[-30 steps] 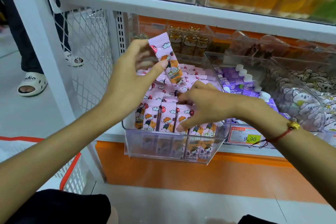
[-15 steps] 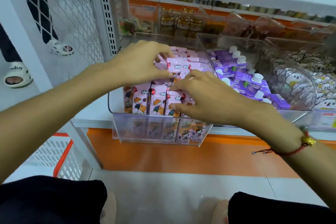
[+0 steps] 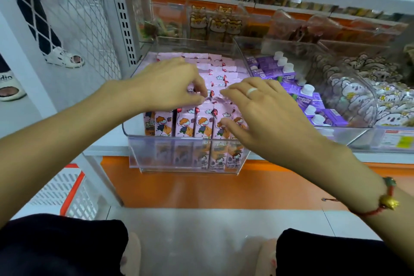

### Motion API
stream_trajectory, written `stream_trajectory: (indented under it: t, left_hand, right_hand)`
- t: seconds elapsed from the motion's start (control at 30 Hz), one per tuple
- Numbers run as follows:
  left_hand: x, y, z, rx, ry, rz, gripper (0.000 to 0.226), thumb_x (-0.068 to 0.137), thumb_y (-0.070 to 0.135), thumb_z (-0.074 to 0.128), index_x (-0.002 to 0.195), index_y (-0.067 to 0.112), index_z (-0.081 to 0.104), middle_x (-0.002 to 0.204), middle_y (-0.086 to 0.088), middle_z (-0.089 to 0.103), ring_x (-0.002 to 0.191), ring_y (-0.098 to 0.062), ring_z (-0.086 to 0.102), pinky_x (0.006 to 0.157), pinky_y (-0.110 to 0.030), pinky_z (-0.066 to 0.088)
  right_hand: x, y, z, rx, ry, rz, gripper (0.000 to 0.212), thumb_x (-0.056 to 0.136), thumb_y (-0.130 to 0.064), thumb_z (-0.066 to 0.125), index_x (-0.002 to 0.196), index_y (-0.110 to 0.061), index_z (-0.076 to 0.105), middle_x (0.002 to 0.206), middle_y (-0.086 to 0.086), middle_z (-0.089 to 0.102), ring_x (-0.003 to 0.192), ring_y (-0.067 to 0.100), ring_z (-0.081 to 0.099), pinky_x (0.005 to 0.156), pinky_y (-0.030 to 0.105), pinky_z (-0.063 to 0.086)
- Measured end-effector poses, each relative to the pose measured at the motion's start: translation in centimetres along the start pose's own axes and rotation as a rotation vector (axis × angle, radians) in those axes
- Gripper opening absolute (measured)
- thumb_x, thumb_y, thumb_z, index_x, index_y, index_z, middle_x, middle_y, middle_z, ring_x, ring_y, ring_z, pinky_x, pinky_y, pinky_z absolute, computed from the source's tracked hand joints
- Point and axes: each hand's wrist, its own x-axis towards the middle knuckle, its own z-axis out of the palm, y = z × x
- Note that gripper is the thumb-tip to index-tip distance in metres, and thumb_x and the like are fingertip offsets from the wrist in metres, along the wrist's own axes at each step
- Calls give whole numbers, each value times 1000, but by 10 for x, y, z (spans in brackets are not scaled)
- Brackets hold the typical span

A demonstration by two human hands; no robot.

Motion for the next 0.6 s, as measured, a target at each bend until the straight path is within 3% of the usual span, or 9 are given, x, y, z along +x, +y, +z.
stream_trajectory:
  t: [0.07,0.17,0.3,0.43,0.53,0.6]
  left_hand:
    - [-1,1,1,46,-51,12,25,92,40,55,111,33,70,104,3,62,99,-20,46,84,-43,44]
    - [6,2,-2,60,-136,16,25,93,39,55,112,32,70,105,1,64,96,-19,46,83,-40,45]
    - [20,11,-6,152,-162,-1,15,88,36,63,98,30,73,80,12,56,87,-15,47,67,-29,36]
    - [26,17,-2,192,-177,-7,12,87,25,62,89,21,74,89,6,68,93,-17,52,77,-33,47]
    - [21,13,0,144,-170,-22,16,90,24,60,84,17,73,89,3,67,94,-18,48,86,-41,46]
    - [15,10,3,107,-101,-28,16,91,24,58,83,16,70,88,2,59,96,-20,45,80,-36,41]
  right_hand:
    - [-3,-2,2,-46,-36,13,45,96,-45,38,126,-15,53,123,6,60,116,27,48,98,35,21]
    - [-4,-4,5,-96,-63,12,44,97,-45,29,121,-18,54,114,3,62,105,25,56,101,36,14]
    - [-6,1,5,0,-48,12,41,96,-45,38,124,-20,55,112,0,64,104,22,56,104,33,10]
    - [-9,9,5,130,-49,-23,40,96,-41,44,131,-23,52,121,-4,62,111,17,53,106,29,8]
    - [-10,14,9,239,28,-34,32,95,-30,53,125,-21,59,120,-4,62,114,17,51,103,26,17]
    - [-11,20,12,363,122,20,28,94,-22,55,120,-19,65,122,-2,61,117,19,49,97,26,30]
